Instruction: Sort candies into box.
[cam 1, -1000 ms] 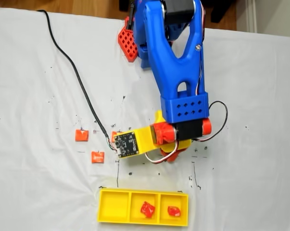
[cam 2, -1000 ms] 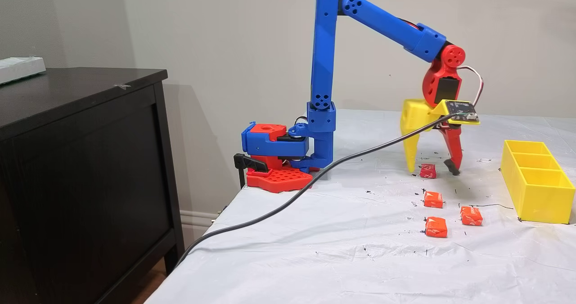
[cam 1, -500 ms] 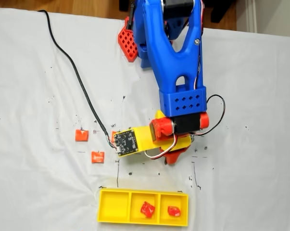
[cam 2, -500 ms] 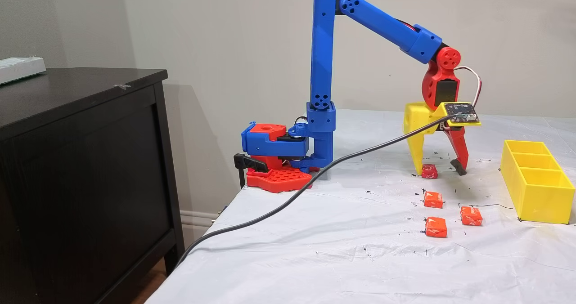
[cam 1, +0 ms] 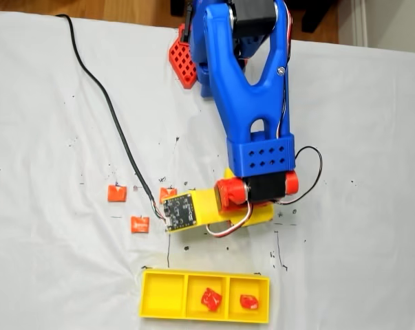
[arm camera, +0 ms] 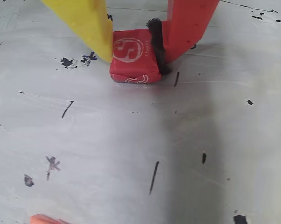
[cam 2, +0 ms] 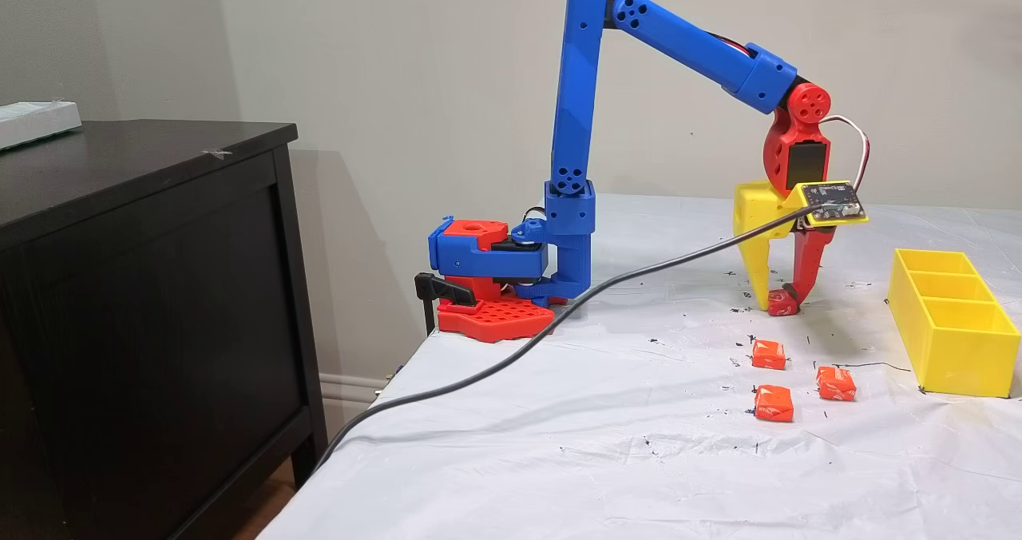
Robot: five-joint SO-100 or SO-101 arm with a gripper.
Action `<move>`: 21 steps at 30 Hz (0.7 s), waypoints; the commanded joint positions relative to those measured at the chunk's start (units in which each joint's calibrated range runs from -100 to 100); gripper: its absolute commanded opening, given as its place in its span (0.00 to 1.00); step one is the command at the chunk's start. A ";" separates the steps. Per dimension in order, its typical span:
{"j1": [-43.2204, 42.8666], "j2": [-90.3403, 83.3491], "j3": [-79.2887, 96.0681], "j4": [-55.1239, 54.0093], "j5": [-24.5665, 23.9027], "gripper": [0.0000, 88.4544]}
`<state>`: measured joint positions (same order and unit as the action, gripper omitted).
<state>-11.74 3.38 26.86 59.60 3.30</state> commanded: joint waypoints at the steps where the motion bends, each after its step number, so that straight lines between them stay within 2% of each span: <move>1: 1.06 -6.44 0.59 -0.13 0.98 0.05; 3: 1.42 -9.15 0.68 0.20 1.86 0.01; 11: 5.49 -14.07 -10.98 10.60 2.88 0.00; 17: 8.94 -19.84 -16.16 6.50 1.95 0.00; 21: 9.30 -17.89 -18.62 3.88 1.81 0.00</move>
<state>-2.85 -11.17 15.40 66.03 5.45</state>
